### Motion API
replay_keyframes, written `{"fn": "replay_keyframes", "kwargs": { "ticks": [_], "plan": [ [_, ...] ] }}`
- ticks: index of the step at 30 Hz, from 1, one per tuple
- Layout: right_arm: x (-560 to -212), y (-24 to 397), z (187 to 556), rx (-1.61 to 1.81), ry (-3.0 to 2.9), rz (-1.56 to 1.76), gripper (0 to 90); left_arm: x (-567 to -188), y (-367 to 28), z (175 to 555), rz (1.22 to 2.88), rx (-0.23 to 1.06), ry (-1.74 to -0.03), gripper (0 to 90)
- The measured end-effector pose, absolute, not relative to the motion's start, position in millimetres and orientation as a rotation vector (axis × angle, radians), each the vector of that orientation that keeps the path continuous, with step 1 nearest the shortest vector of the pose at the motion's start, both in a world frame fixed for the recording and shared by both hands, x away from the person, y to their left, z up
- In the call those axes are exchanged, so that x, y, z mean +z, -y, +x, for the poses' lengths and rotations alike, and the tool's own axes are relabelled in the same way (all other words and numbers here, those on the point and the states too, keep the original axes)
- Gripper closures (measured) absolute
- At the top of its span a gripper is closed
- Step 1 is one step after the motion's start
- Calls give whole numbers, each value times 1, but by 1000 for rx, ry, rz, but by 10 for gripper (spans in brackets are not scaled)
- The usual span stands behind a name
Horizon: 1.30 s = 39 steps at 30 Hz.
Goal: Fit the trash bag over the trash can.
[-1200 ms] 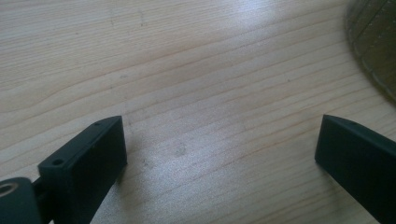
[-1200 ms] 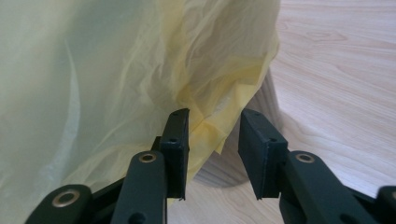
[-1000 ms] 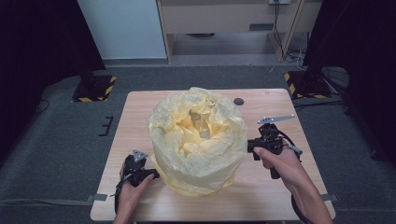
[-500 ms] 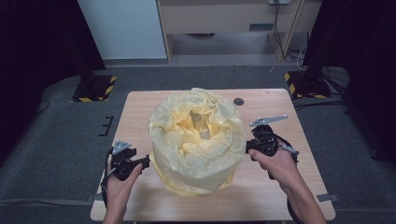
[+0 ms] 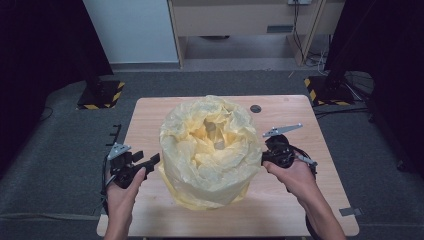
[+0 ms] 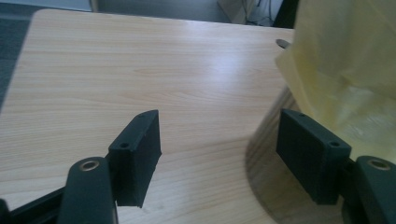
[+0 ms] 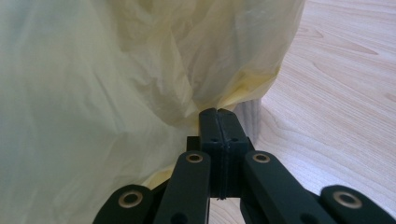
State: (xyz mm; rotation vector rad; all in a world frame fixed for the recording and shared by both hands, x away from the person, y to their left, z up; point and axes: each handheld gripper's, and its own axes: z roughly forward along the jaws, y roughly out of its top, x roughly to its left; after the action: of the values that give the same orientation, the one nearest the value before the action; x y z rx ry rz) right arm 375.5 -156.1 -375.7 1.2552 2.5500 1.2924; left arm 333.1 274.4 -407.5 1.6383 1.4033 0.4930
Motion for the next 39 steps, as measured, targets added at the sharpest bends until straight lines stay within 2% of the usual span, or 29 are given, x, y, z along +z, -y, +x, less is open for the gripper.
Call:
{"fn": "replay_keyframes", "kwargs": {
  "ticks": [9, 19, 32, 36, 39],
  "plan": [
    [-372, 156, 375, 1284, -2549, 1242, 900, -401, -284, 332, 1567, 436, -1385, 293],
    [-372, 154, 376, 1277, -2551, 1239, 900, -394, -266, 336, 1625, 387, -1321, 268],
    [-371, 153, 377, 1275, -2553, 1239, 900, -401, -250, 348, 1653, 342, -1283, 283],
    [-371, 153, 377, 1276, -2553, 1241, 900, -404, -247, 349, 1668, 298, -1263, 339],
    [-371, 153, 376, 1278, -2553, 1239, 900, -406, -244, 350, 1681, 278, -1253, 427]
  ]
}}
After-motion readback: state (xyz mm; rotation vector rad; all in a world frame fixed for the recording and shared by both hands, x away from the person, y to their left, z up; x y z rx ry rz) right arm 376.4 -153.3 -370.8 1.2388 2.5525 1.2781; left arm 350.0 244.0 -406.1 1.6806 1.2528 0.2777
